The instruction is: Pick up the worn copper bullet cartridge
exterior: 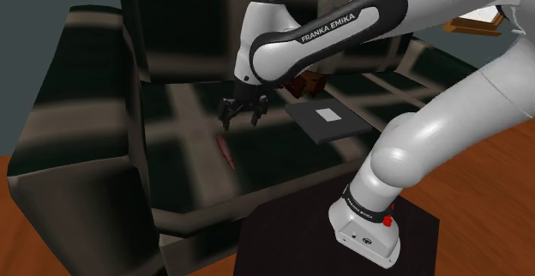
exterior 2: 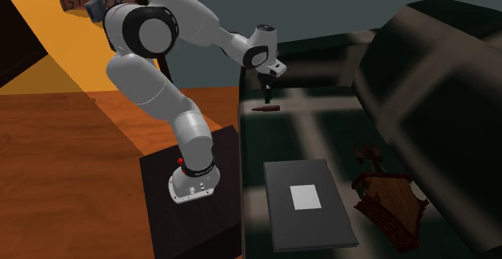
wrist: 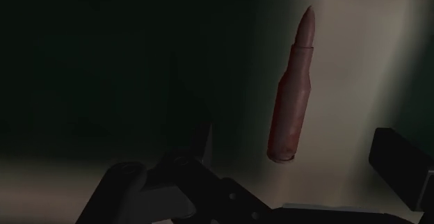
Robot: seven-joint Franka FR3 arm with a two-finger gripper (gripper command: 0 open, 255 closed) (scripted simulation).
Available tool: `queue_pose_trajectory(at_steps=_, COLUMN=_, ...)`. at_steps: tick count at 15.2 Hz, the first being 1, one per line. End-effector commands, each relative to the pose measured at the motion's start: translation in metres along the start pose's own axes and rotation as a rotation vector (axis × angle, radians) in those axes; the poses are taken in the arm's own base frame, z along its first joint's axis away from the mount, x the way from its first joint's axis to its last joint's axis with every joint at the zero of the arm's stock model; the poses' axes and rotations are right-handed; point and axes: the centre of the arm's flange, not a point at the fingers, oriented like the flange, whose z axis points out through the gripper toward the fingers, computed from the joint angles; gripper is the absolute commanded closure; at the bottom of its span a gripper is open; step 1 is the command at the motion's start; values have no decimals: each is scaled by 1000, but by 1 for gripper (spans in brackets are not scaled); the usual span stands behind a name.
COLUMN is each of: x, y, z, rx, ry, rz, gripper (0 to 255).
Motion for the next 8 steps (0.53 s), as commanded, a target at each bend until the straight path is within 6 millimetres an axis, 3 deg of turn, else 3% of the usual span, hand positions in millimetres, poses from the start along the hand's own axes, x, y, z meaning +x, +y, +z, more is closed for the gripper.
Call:
queue_pose_trajectory(at_steps=1, x=3, y=-13, z=27, rx=-5, ry=-4, rz=37, gripper=0)
queue_pose_trajectory(at_steps=4, x=6, y=-30, z=63, rx=-16, ry=-11, rz=89, gripper=0)
queue_pose_trajectory(at_steps=8, x=5, y=-30, z=79, rx=-16, ry=-11, rz=90, gripper=0)
